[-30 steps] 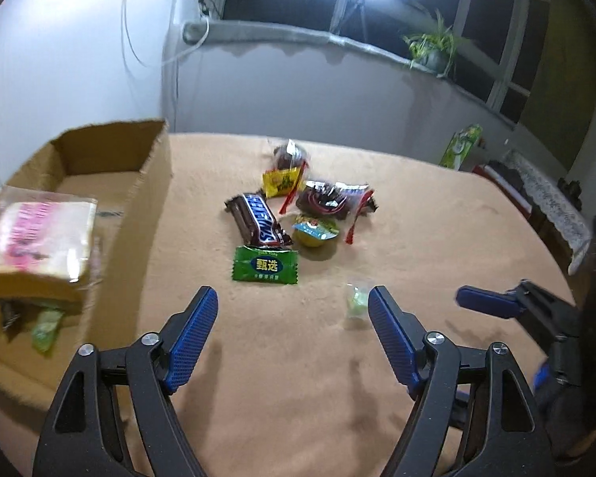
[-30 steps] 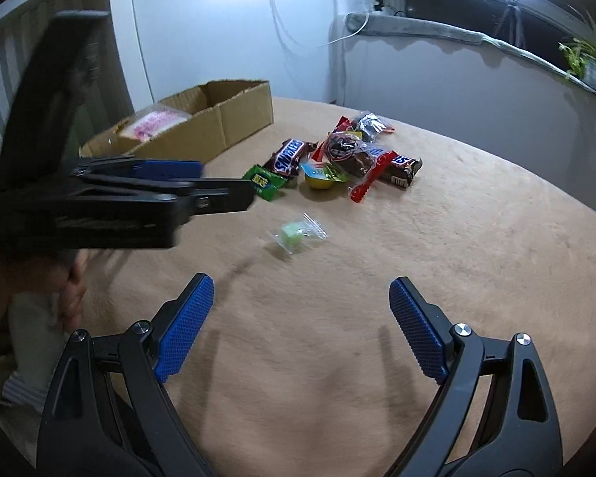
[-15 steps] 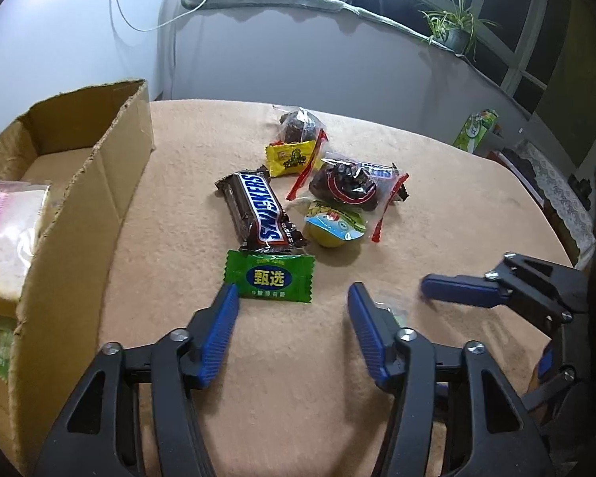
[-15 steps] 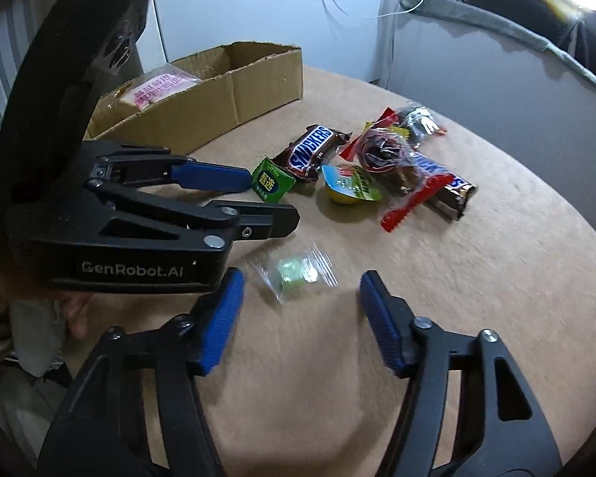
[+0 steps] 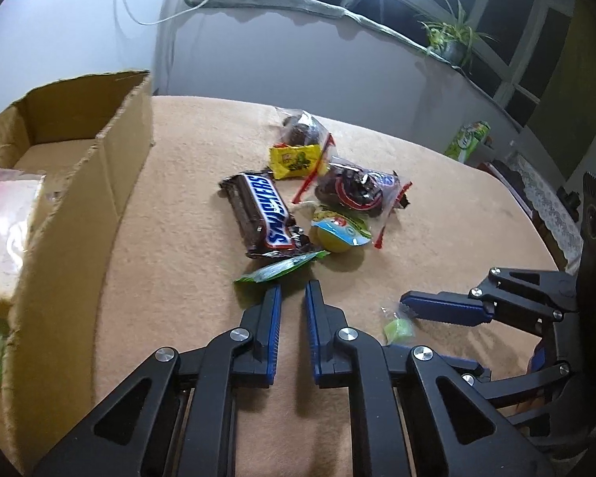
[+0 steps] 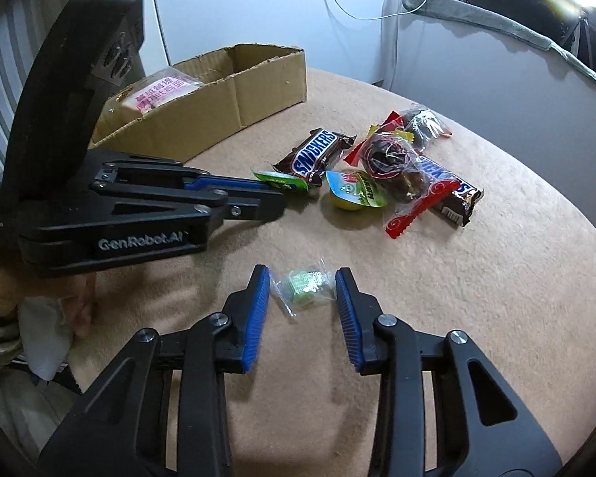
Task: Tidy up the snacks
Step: 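Grasp the green candy packet with the left gripper while the right grasps a small clear bag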
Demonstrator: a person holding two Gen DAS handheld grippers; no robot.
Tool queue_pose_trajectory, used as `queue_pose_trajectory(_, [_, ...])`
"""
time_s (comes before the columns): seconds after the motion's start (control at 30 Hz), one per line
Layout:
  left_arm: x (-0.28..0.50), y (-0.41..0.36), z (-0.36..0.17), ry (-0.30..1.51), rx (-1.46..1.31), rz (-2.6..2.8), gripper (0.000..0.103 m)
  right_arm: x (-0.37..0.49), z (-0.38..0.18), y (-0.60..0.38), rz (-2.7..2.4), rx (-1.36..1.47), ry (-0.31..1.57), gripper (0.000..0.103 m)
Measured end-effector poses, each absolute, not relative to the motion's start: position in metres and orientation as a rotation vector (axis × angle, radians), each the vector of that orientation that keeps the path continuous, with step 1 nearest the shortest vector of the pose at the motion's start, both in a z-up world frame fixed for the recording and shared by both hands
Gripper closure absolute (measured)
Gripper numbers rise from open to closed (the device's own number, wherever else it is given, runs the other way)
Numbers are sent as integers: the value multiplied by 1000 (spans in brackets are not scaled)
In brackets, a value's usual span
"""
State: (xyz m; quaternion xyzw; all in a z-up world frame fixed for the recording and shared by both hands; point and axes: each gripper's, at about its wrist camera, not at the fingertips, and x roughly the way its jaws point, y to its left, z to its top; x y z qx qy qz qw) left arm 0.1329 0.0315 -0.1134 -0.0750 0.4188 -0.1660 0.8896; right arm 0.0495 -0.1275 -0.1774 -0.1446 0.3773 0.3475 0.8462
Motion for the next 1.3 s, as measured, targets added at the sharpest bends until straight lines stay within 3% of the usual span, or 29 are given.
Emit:
queue_pose_trajectory(0.1, [125,31,-108,871,-148,-331,87,50,-177,-128,734,-298,794,67])
queue_pose_trajectory(0.17, [121,29,-103,861,-135,-314,65,50,-178,-128,733,-299,794,67])
queue_pose_trajectory(0.2, [120,29,-101,854,-130,-306,40,50,-178,-128,733,-300,793,67])
queue_pose_trajectory(0.23, [120,28,-99,835,-119,-300,29,50,-178,-128,734,-297,791,67])
queue_pose_trajectory(0.37, [136,18,-106,858,-82,-298,29,50,-177,-130,736,-286,788,67])
queue_pose_trajectory(0.4, [142,14,-111,881,-72,-303,30,50,-177,-131,736,-282,787,67])
queue_pose_trajectory(0.47, [149,11,-114,896,-67,-312,43,50,-177,-132,735,-272,785,67])
queue_pose_trajectory(0.5, [151,11,-115,897,-65,-310,59,50,-176,-133,735,-268,784,67])
queue_pose_trajectory(0.6, [151,16,-115,897,-88,-336,71,50,-176,-134,737,-263,780,67])
queue_pose_trajectory(1.3, [142,21,-99,831,-137,-414,98,23,-165,-166,647,-169,744,67])
